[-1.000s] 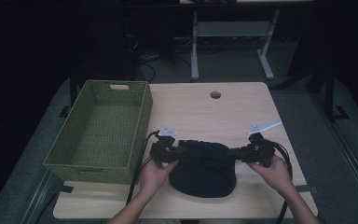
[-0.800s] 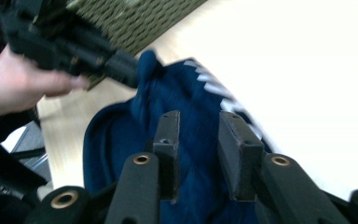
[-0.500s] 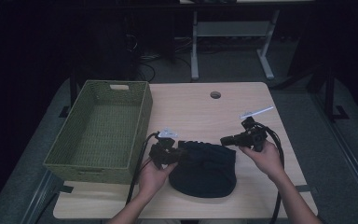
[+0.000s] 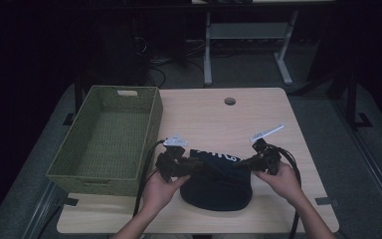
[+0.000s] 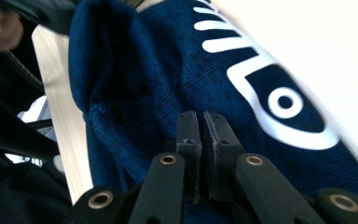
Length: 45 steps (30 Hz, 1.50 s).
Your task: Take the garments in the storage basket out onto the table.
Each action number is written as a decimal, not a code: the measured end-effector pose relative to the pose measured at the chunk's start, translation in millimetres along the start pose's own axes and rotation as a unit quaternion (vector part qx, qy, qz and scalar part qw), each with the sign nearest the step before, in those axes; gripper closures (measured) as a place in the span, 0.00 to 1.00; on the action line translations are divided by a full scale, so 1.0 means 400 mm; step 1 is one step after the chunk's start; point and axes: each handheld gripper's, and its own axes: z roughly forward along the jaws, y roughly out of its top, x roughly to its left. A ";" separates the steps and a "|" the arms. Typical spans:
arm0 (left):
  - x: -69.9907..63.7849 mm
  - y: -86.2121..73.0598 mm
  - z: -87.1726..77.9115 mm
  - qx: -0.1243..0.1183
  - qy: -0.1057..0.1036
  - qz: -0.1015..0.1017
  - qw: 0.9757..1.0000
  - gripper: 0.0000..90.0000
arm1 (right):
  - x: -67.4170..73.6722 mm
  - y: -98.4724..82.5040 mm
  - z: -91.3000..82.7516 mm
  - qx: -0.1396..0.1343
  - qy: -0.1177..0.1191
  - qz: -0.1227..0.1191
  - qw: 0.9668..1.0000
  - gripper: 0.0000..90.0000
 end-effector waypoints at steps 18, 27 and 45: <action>-0.008 -0.035 0.094 0.075 -0.026 0.005 0.997 0.81 | 0.065 -0.028 0.007 -0.018 0.024 -0.031 0.999 0.90; -0.006 -0.062 0.098 0.099 -0.028 0.004 0.995 0.80 | 0.081 -0.059 0.047 0.036 0.014 -0.046 0.998 0.92; -0.002 -0.111 0.126 0.130 -0.022 0.013 0.991 0.81 | 0.082 -0.122 0.108 0.066 0.020 -0.061 0.996 0.98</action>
